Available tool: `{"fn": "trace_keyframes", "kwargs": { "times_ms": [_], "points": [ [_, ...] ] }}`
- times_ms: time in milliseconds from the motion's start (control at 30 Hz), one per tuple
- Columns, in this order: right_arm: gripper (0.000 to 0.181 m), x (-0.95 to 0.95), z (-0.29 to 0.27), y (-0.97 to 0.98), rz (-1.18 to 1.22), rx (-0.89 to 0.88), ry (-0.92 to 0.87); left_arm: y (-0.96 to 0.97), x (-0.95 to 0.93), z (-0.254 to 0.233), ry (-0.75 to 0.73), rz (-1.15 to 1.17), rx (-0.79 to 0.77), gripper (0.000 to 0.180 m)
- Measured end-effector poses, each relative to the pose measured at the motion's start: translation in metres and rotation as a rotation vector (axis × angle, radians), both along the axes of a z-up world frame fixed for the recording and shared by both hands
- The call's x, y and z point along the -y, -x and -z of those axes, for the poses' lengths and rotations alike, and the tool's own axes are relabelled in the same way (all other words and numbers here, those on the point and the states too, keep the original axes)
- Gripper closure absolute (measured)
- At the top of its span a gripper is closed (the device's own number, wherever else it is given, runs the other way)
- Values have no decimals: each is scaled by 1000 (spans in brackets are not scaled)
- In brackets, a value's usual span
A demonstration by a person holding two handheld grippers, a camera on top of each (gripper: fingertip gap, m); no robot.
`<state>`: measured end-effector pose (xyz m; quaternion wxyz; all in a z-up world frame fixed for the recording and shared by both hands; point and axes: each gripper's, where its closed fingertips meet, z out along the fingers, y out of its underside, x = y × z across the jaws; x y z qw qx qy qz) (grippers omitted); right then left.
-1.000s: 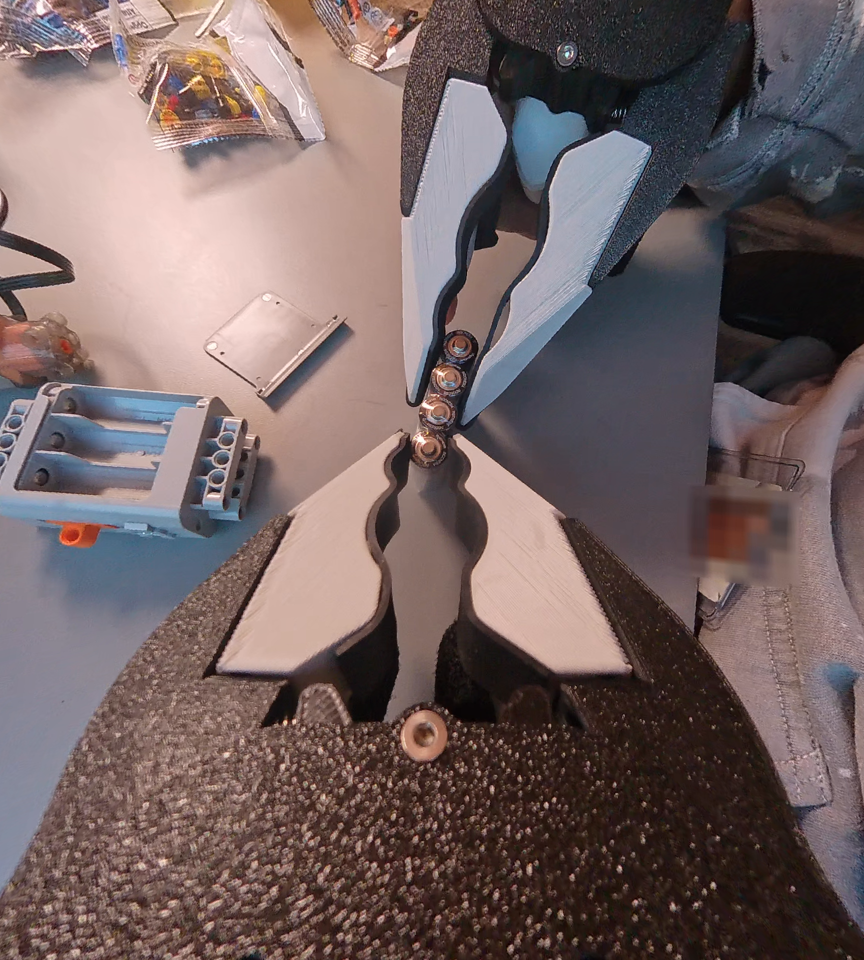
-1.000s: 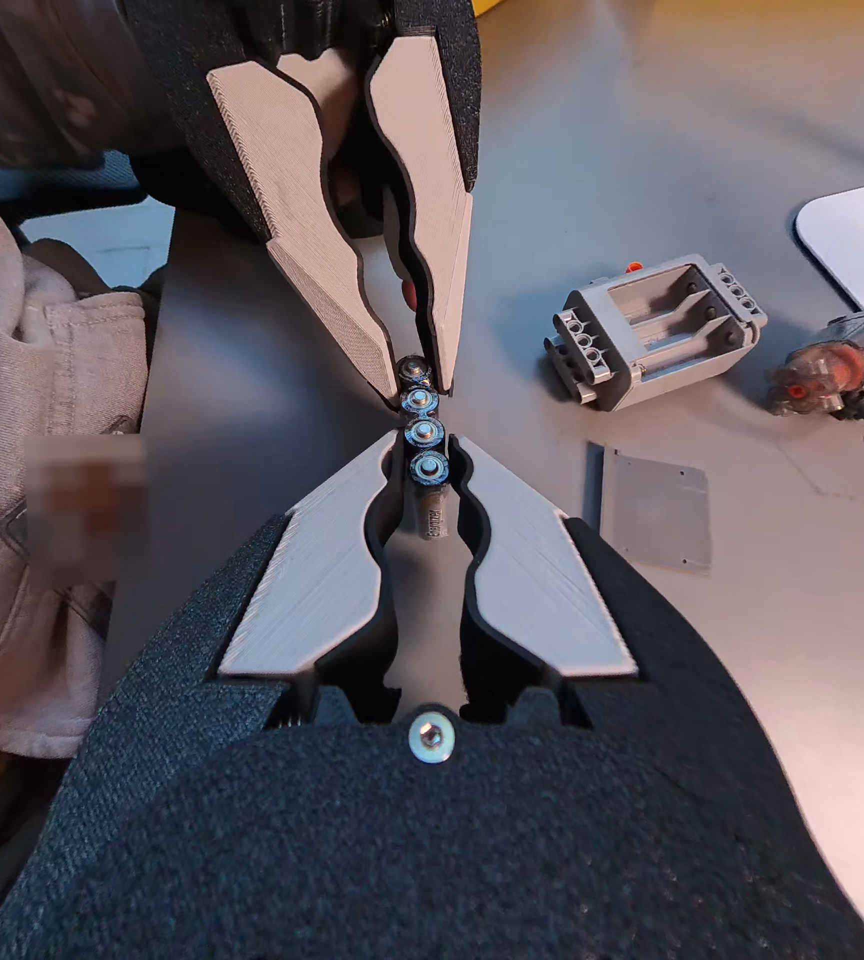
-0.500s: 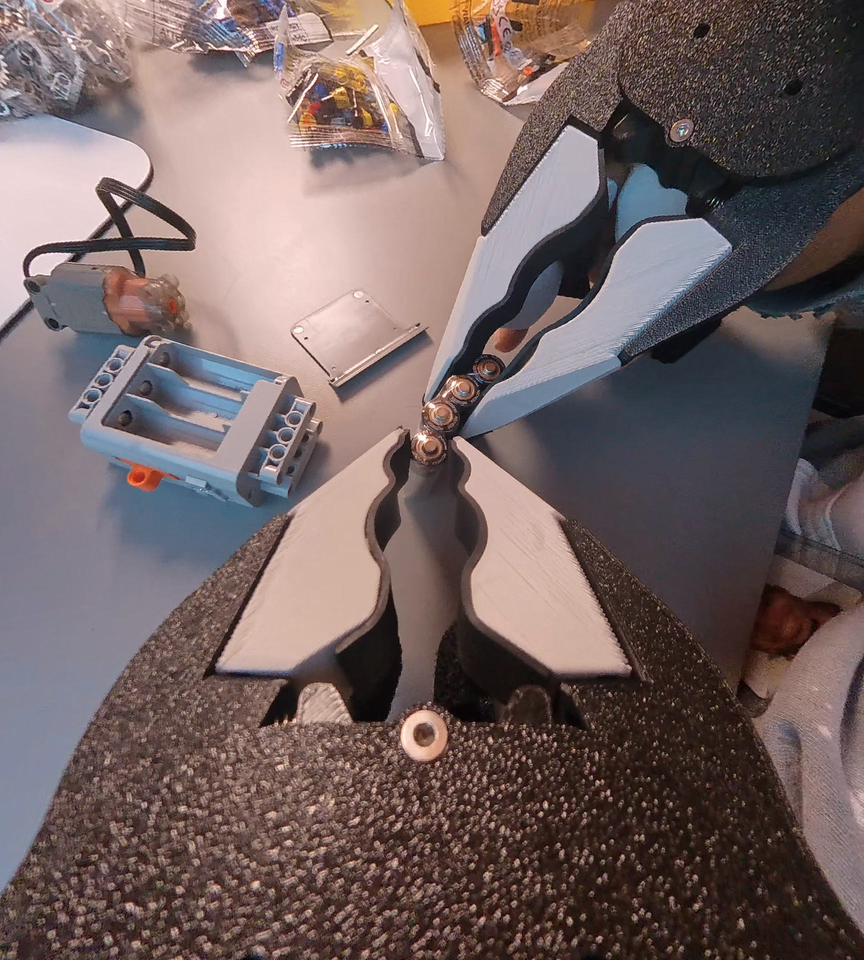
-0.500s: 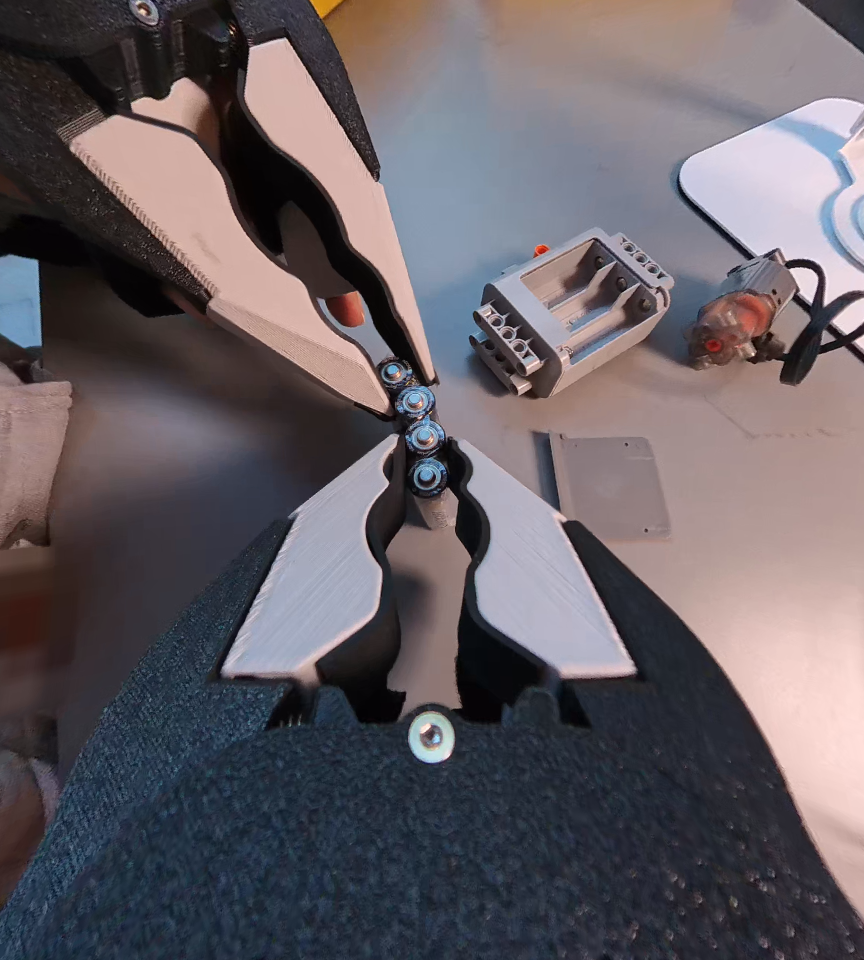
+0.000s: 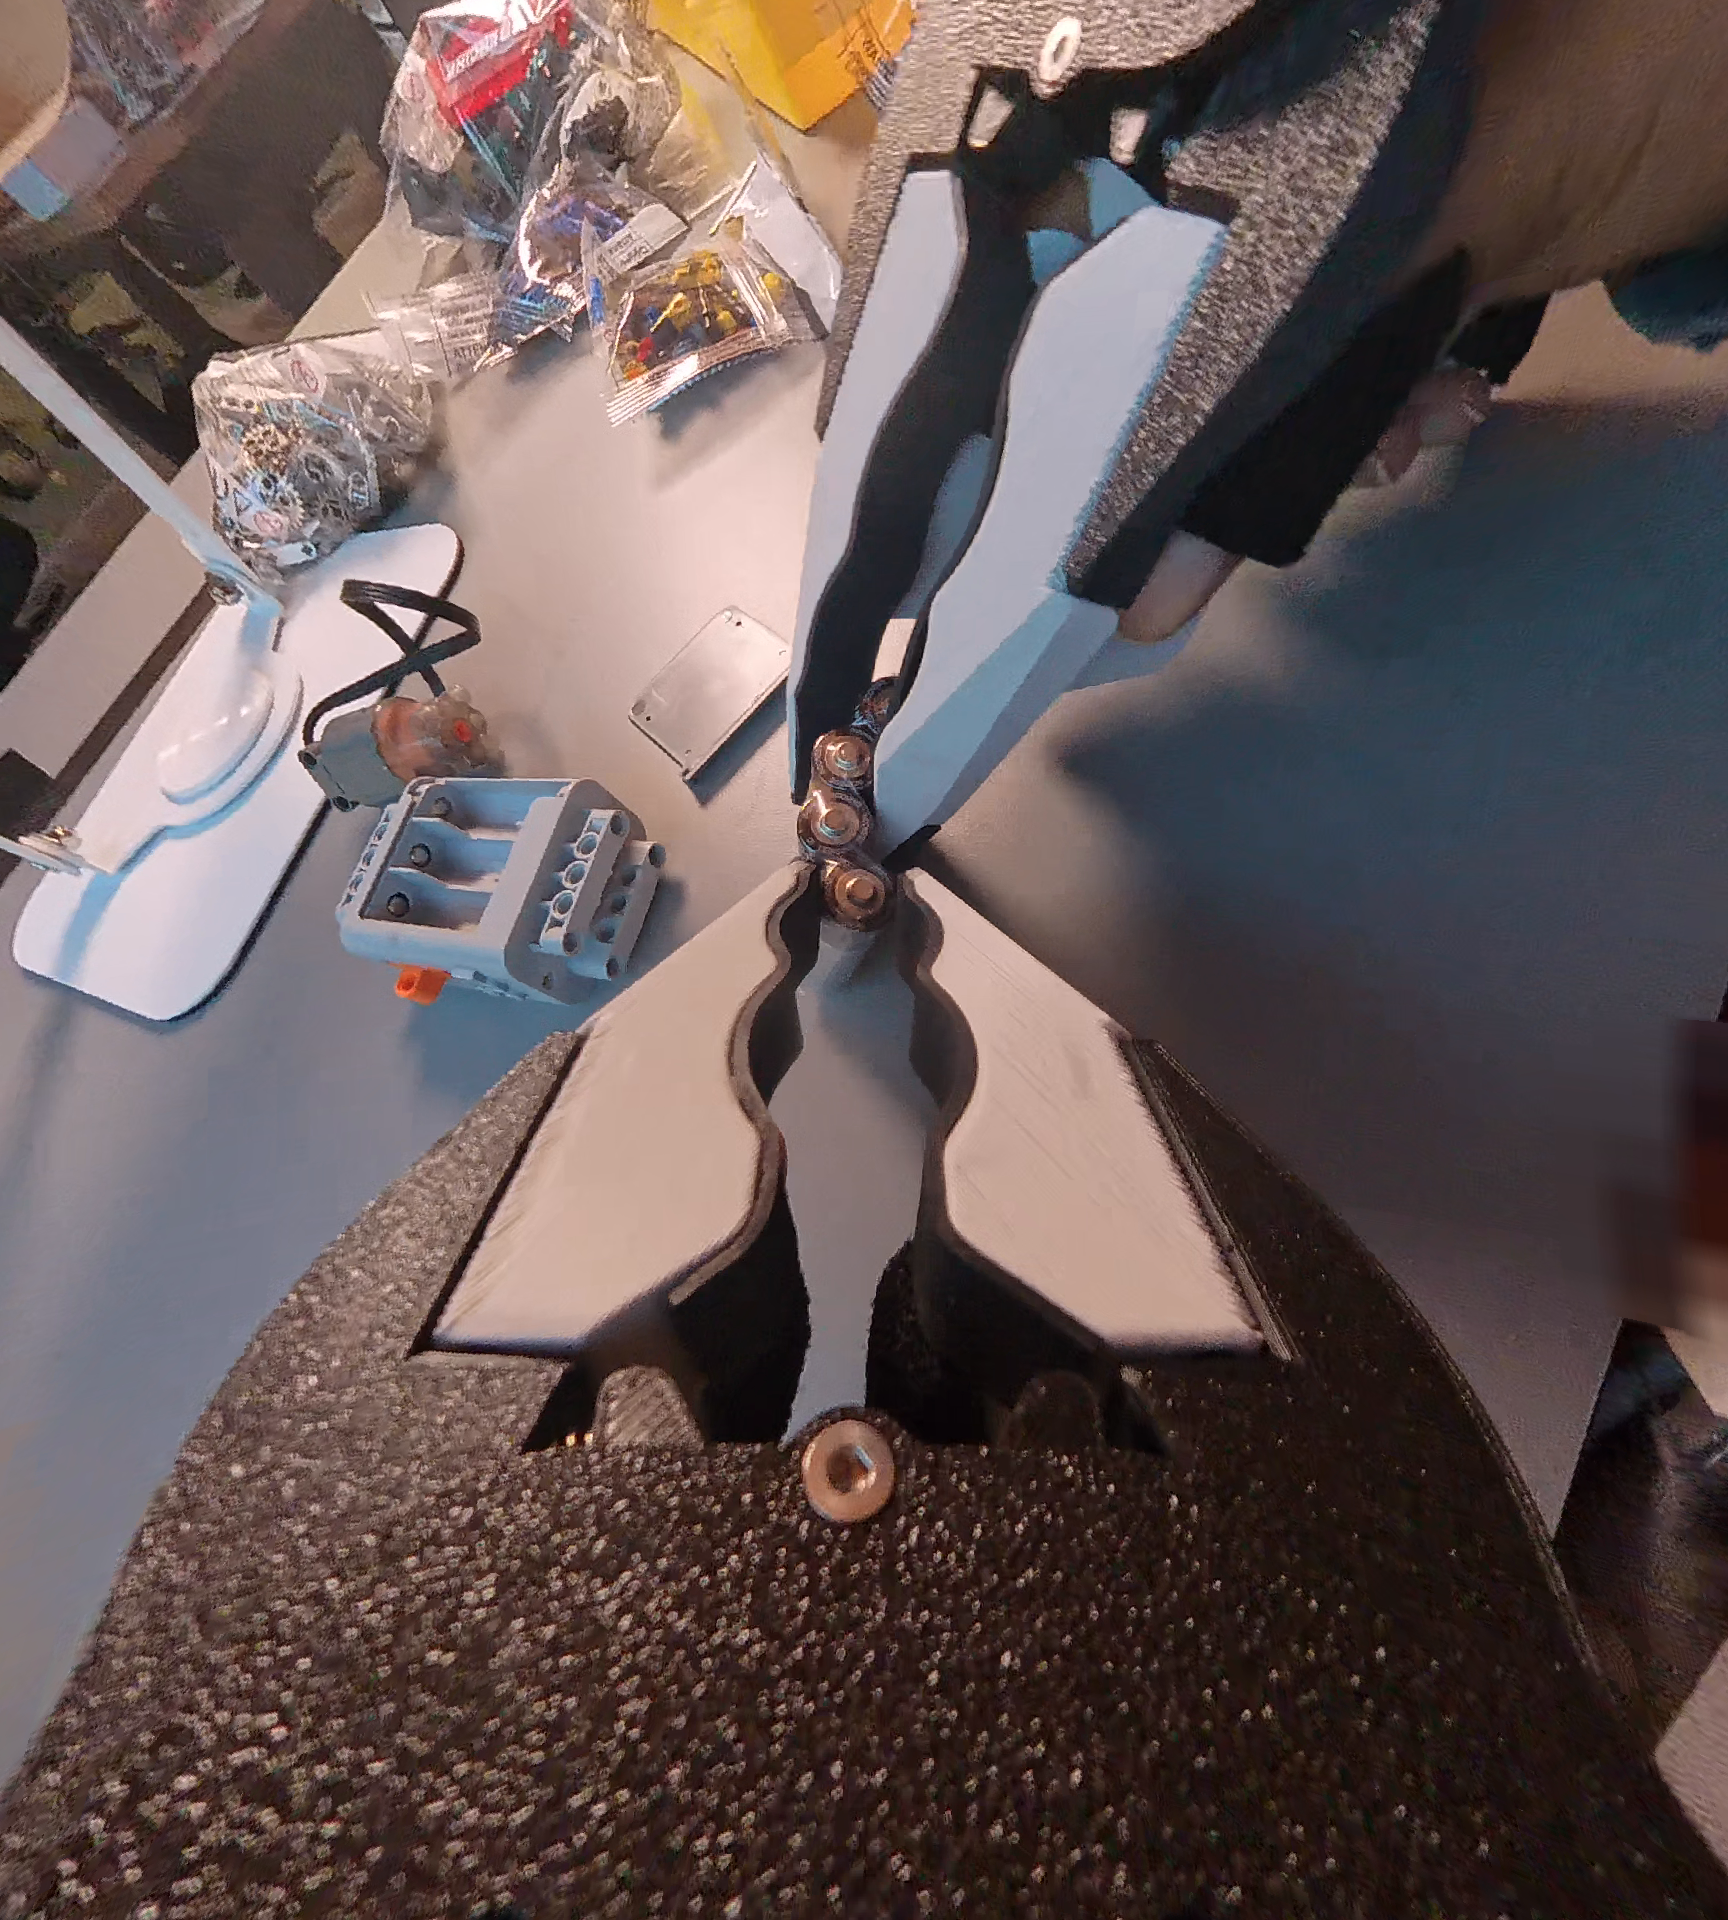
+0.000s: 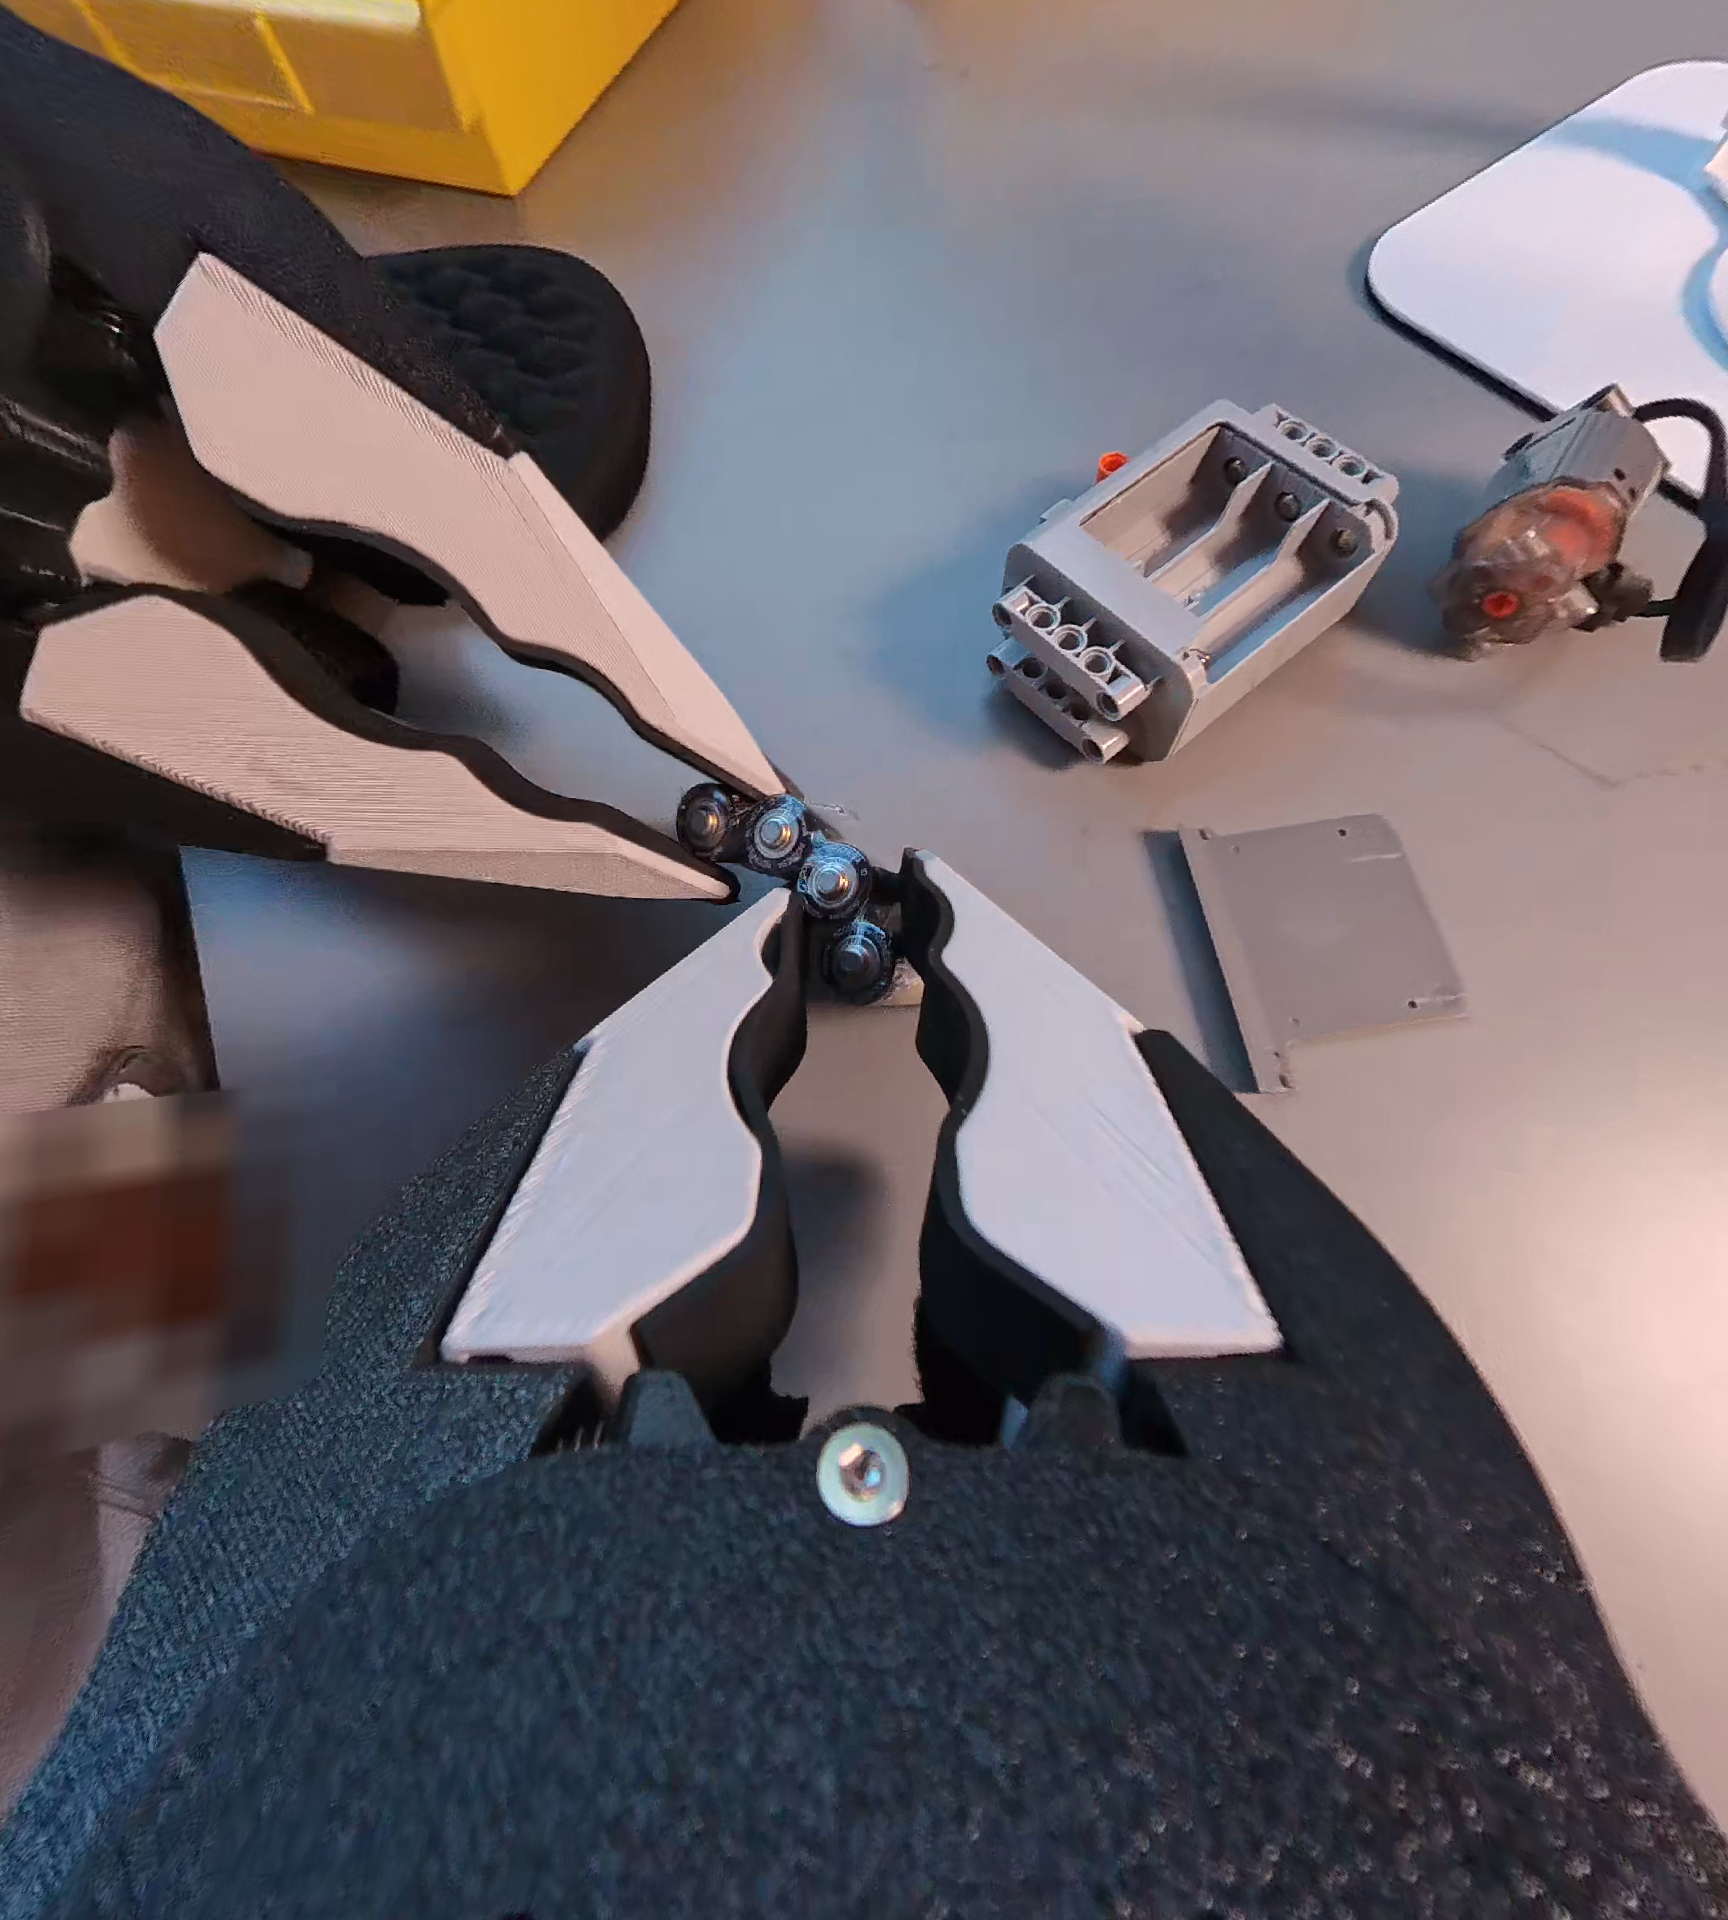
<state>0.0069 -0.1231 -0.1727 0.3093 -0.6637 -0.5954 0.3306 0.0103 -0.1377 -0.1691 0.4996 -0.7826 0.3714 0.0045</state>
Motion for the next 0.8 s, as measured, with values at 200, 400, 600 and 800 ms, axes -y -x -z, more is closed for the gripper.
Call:
{"fn": "trace_keyframes", "kwargs": {
  "times_ms": [200,400,600,800],
  "points": [
    [166,7,0,0,-176,38,32,2,6,-3,99,129,22,168],
    [167,9,-1,3,-402,39,57,7,4,-6,359,217,300,168],
    [166,10,0,-1,-507,51,139,-6,0,-1,434,253,305,167],
    [149,-13,-5,4,-261,13,-78,2,-10,0,643,202,504,168]
  ]
}}
